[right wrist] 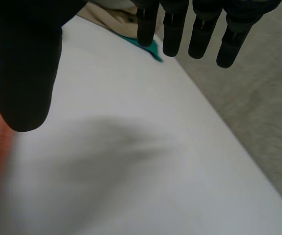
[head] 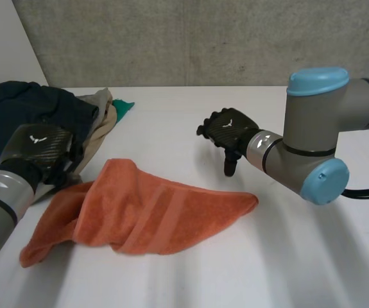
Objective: Fold the laundry.
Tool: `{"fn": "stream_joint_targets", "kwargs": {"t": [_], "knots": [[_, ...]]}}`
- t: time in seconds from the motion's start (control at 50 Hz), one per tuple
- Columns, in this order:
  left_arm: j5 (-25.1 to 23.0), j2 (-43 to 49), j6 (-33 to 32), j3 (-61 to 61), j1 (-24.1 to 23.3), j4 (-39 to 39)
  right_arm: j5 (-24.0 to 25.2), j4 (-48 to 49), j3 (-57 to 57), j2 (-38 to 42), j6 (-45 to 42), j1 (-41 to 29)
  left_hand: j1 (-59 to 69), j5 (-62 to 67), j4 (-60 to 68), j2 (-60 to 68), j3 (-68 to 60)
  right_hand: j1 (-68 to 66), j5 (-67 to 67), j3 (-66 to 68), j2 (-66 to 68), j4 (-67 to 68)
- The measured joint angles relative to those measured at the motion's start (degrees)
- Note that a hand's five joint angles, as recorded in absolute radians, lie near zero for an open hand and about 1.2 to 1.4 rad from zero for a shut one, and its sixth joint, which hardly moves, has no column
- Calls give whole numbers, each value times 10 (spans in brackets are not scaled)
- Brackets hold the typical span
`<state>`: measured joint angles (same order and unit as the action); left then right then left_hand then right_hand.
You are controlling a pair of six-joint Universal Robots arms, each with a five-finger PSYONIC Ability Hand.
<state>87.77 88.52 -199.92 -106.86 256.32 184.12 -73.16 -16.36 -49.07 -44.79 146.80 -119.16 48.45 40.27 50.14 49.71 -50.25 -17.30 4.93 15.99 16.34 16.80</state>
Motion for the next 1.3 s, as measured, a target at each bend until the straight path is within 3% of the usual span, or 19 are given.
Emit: {"fn": "stream_joint_targets", "kwargs": {"t": [0.06,0.26,0.44,0.54,0.6,0.64,0.68,0.74,0.88,1.04,1.18,1.3], "knots": [[6,-8,-18,-7,17,-19,22,-48,-5,-16,6,-7,-85,-96,-95,-91,95,14,-13,-13,-13,-11],[-19,-9,-70,-43,97,-85,75,-147,-29,-31,9,-65,-180,-206,-202,-193,195,14,-13,-13,-13,-11],[-51,47,-99,-48,124,-88,46,-83,-34,0,16,-122,-180,-210,-204,-198,196,10,8,-7,-7,-8],[-58,92,-111,-40,121,-83,12,-32,-32,23,20,-142,-177,-202,-201,-195,194,-63,88,74,68,63],[-60,131,-117,-25,112,-76,-13,2,-28,40,22,-148,-83,-116,-113,-111,117,-180,197,192,189,176],[-58,151,-118,-14,106,-72,-23,12,-25,47,24,-149,144,89,98,102,-94,-313,324,324,326,315],[-54,164,-117,-1,101,-70,-29,16,-24,49,27,-148,181,149,163,167,-158,-448,468,456,465,448],[-42,175,-112,18,93,-69,-34,13,-24,43,34,-142,181,153,182,187,-178,-462,512,513,506,510],[-24,122,-75,44,69,-73,-45,-15,-58,-54,72,-82,181,153,182,187,-178,-462,512,517,506,513],[-33,-20,15,56,55,-73,-52,-46,-92,-184,92,51,181,153,182,187,-178,-462,512,517,506,513],[-54,-76,73,68,50,-79,-61,-80,-89,-209,62,145,181,153,184,188,-179,-462,512,517,506,513],[-50,-19,84,91,18,-87,-90,-82,-81,-167,18,184,181,153,184,188,-179,-462,512,517,506,513]]}}
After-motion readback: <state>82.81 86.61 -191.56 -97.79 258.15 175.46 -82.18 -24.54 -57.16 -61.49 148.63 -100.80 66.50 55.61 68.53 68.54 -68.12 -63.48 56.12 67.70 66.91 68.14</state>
